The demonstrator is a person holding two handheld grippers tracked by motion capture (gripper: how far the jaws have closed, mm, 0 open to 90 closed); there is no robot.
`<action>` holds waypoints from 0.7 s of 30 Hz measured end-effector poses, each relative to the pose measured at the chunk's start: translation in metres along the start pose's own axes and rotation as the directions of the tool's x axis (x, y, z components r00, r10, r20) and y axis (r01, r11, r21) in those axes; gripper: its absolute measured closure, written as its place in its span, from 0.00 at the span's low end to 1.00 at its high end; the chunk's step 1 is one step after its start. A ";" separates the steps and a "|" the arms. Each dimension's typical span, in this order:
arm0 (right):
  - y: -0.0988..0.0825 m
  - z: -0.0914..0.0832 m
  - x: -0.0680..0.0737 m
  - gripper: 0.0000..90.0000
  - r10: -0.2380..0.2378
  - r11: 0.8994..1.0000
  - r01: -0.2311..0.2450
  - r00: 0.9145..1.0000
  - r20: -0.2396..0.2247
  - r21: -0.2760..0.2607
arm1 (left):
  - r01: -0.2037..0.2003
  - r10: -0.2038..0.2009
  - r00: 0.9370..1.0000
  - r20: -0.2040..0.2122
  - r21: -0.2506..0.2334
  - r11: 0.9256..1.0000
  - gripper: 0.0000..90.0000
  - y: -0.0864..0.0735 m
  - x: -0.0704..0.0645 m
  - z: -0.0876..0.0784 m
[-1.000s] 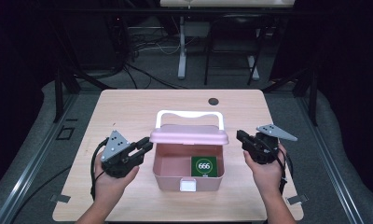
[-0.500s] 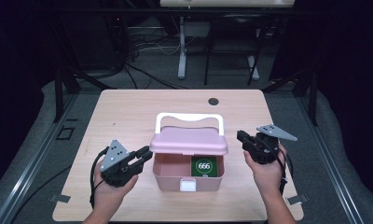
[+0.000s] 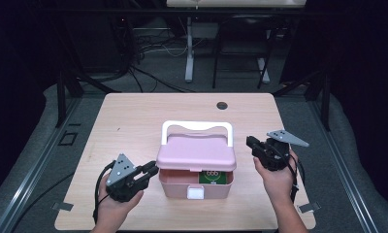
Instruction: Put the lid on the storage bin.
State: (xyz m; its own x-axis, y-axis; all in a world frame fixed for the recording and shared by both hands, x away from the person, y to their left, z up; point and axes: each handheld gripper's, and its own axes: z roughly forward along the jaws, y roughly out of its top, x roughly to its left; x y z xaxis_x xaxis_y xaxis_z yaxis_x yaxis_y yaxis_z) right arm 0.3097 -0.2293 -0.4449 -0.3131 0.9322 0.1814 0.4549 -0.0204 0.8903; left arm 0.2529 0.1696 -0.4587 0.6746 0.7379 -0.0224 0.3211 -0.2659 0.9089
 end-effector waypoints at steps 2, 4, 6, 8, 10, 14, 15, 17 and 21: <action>0.000 0.000 0.000 0.93 0.000 1.000 0.000 1.000 0.000 0.000 | 0.000 0.000 1.000 0.002 0.007 1.000 0.86 -0.002 0.000 0.000; 0.000 0.000 0.000 0.93 -0.001 1.000 0.001 1.000 0.000 0.000 | 0.002 -0.002 1.000 0.005 0.007 1.000 0.86 -0.004 0.000 0.000; 0.000 0.000 0.000 0.93 -0.001 1.000 0.001 1.000 -0.002 -0.001 | 0.004 -0.004 1.000 0.004 0.013 1.000 0.86 -0.006 -0.001 0.000; 0.000 0.000 0.000 0.93 0.000 1.000 0.000 1.000 -0.003 -0.002 | 0.003 -0.003 1.000 0.008 0.019 1.000 0.86 -0.008 0.000 0.000; -0.001 0.000 0.000 0.92 0.002 1.000 -0.002 1.000 -0.004 0.002 | 0.010 -0.010 1.000 0.015 0.025 1.000 0.86 -0.010 0.000 0.001; -0.001 0.001 -0.001 0.92 0.006 1.000 -0.006 1.000 -0.003 0.007 | 0.012 -0.012 1.000 0.011 0.028 1.000 0.87 -0.011 -0.001 0.001; -0.002 0.001 -0.001 0.92 0.006 1.000 -0.006 1.000 -0.002 0.008 | 0.009 -0.010 1.000 0.013 0.034 0.999 0.87 -0.012 -0.001 0.001; -0.002 0.002 -0.001 0.92 0.006 1.000 -0.006 1.000 -0.003 0.002 | 0.008 -0.009 1.000 0.013 0.042 0.999 0.87 -0.015 -0.001 0.002; -0.002 0.001 -0.001 0.91 0.008 1.000 -0.008 1.000 -0.003 0.005 | 0.010 -0.011 1.000 0.013 0.056 0.998 0.87 -0.018 -0.001 0.002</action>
State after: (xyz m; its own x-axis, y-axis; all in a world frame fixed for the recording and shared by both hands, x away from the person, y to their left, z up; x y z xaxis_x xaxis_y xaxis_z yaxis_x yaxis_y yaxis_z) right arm 0.3104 -0.2300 -0.4470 -0.3117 0.9311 0.1896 0.4619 -0.0259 0.8865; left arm 0.2476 0.1729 -0.4761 0.6799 0.7323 -0.0377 0.3646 -0.2930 0.8839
